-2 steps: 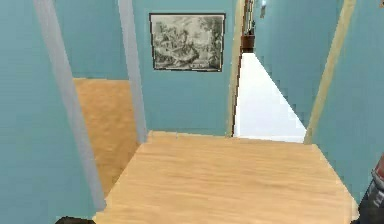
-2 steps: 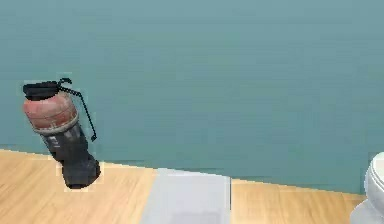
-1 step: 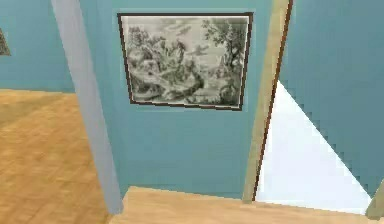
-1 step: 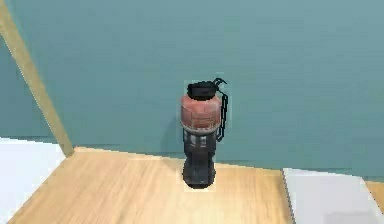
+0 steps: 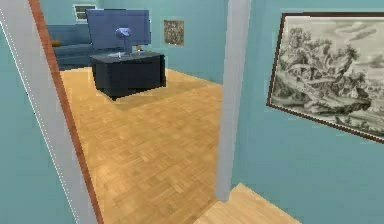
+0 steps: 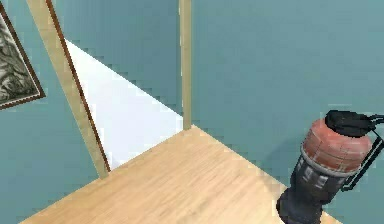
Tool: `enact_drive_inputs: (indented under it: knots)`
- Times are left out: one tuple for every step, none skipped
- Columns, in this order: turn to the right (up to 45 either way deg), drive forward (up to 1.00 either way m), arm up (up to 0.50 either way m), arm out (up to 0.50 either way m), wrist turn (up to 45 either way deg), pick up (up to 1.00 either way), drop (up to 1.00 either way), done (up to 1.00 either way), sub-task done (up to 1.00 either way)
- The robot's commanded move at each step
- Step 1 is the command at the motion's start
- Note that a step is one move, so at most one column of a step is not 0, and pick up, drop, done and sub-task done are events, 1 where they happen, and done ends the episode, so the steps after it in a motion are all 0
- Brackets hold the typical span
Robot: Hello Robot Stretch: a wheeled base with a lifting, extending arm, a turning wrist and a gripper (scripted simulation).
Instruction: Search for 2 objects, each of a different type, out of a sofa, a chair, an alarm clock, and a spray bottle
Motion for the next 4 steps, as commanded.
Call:
enact_drive_inputs:
  knots:
    - [0.0,0.4,0.0,0.0,0.0,0.0,0.0,0.0,0.0]
    - [21.0,0.0,0.0,0.0,0.0,0.0,0.0,0.0,0.0]
    - [0.0,0.3,0.0,0.0,0.0,0.0,0.0,0.0,0.0]
    - [-45.0,0.0,0.0,0.0,0.0,0.0,0.0,0.0,0.0]
